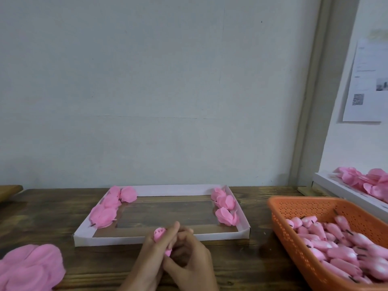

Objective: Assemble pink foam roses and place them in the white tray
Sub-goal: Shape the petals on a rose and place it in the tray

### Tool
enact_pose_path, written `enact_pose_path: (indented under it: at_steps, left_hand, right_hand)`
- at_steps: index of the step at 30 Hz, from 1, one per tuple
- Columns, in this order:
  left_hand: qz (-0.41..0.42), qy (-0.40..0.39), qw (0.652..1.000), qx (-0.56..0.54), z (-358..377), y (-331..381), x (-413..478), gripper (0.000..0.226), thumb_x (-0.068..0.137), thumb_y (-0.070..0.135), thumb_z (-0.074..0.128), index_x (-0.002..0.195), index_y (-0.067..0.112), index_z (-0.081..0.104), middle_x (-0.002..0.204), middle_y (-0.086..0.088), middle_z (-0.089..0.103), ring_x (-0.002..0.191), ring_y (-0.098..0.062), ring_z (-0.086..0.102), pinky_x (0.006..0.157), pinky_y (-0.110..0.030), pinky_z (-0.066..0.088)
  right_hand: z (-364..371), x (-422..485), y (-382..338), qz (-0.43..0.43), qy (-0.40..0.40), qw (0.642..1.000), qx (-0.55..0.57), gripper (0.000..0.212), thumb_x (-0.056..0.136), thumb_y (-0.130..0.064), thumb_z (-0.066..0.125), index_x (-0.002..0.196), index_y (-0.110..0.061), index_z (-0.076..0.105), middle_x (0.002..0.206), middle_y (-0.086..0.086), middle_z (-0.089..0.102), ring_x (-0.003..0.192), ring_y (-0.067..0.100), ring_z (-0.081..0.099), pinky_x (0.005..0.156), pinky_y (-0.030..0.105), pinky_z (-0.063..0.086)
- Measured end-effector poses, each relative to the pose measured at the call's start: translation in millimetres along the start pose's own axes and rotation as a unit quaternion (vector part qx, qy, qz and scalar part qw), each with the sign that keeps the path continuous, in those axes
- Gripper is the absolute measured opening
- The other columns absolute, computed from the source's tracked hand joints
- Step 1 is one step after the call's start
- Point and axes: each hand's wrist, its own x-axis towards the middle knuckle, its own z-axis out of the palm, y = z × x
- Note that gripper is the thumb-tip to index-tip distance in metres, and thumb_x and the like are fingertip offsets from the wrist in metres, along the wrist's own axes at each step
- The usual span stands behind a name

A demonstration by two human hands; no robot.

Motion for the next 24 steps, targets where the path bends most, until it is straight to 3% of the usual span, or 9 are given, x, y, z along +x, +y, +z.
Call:
enact_pose_path:
  at_steps: [4,6,9,12,15,17,20,22,24]
  left_hand:
    - [-0.018,-0.053,0.998,-0.001,-4,4,-1,0.063,0.081,0.043,0.087,0.089,-0.015,0.066,0.114,-0.034,0.071,0.096,-0.041,0.069,0.079,-0.04,0.056]
    - [-0.019,-0.085,0.996,0.012,-6,5,-2,0.055,0.071,0.055,0.086,0.081,0.001,0.078,0.113,-0.03,0.072,0.091,-0.035,0.065,0.066,-0.031,0.044]
    - [-0.007,-0.093,0.995,0.02,-12,4,-2,0.059,0.059,0.063,0.092,0.052,0.012,0.063,0.102,-0.018,0.075,0.079,-0.024,0.065,0.04,-0.017,0.032]
    - [-0.003,-0.077,0.997,0.012,-14,3,-1,0.075,0.062,0.059,0.092,0.061,-0.003,0.05,0.101,-0.024,0.072,0.047,-0.019,0.059,0.032,-0.016,0.032]
    - [-0.008,-0.091,0.995,0.05,-12,4,-2,0.062,0.085,0.057,0.077,0.074,-0.003,0.063,0.107,-0.032,0.071,0.035,-0.014,0.052,0.031,-0.016,0.033]
    - [-0.011,-0.065,0.997,0.039,-9,3,-2,0.055,0.086,0.049,0.075,0.074,-0.003,0.061,0.107,-0.036,0.07,0.049,-0.019,0.065,0.035,-0.02,0.043]
    - [-0.004,0.008,1.0,0.007,-8,2,2,0.052,0.081,0.046,0.071,0.085,-0.004,0.06,0.105,-0.036,0.071,0.073,-0.029,0.075,0.045,-0.025,0.053]
    - [-0.006,0.028,1.0,0.011,-7,2,3,0.056,0.082,0.051,0.067,0.082,-0.005,0.069,0.101,-0.029,0.076,0.059,-0.029,0.071,0.035,-0.024,0.046]
    - [-0.013,0.018,1.0,0.021,-4,4,2,0.052,0.081,0.056,0.063,0.079,0.006,0.079,0.1,-0.026,0.077,0.044,-0.025,0.056,0.032,-0.02,0.035]
  right_hand:
    - [-1,4,-4,0.027,-0.034,0.996,0.077,0.015,0.078,-0.022,0.079,0.086,-0.018,0.067,0.079,0.0,0.074,0.079,0.019,0.075,0.076,0.034,0.06]
    - [0,5,-8,0.049,-0.068,0.99,0.116,0.011,0.087,-0.011,0.073,0.084,-0.017,0.065,0.076,0.003,0.071,0.074,0.02,0.071,0.071,0.034,0.057]
    - [-3,8,-14,0.084,-0.12,0.974,0.174,0.015,0.096,-0.01,0.066,0.082,-0.013,0.061,0.072,0.009,0.067,0.067,0.021,0.065,0.066,0.03,0.055]
    - [-6,8,-25,0.145,-0.156,0.95,0.228,0.018,0.094,-0.024,0.067,0.092,-0.006,0.071,0.08,0.014,0.067,0.069,0.026,0.063,0.068,0.033,0.055]
    - [-5,7,-22,0.19,-0.172,0.933,0.252,0.021,0.103,-0.019,0.061,0.105,-0.023,0.082,0.083,0.011,0.07,0.073,0.027,0.064,0.07,0.035,0.055]
    - [-3,6,-18,0.181,-0.162,0.94,0.242,0.03,0.107,-0.015,0.055,0.113,-0.031,0.08,0.082,0.005,0.072,0.074,0.026,0.066,0.07,0.036,0.055]
    - [-2,5,-16,0.126,-0.164,0.957,0.204,0.034,0.107,-0.006,0.05,0.136,-0.022,0.058,0.09,-0.001,0.075,0.074,0.022,0.067,0.068,0.033,0.056]
    - [-4,6,-15,0.101,-0.138,0.968,0.182,0.031,0.107,-0.006,0.053,0.137,-0.013,0.05,0.091,0.004,0.075,0.073,0.022,0.067,0.066,0.032,0.056]
    - [-8,9,-12,0.09,-0.114,0.975,0.166,0.026,0.104,-0.007,0.06,0.13,-0.006,0.054,0.087,0.009,0.073,0.071,0.023,0.066,0.066,0.032,0.055]
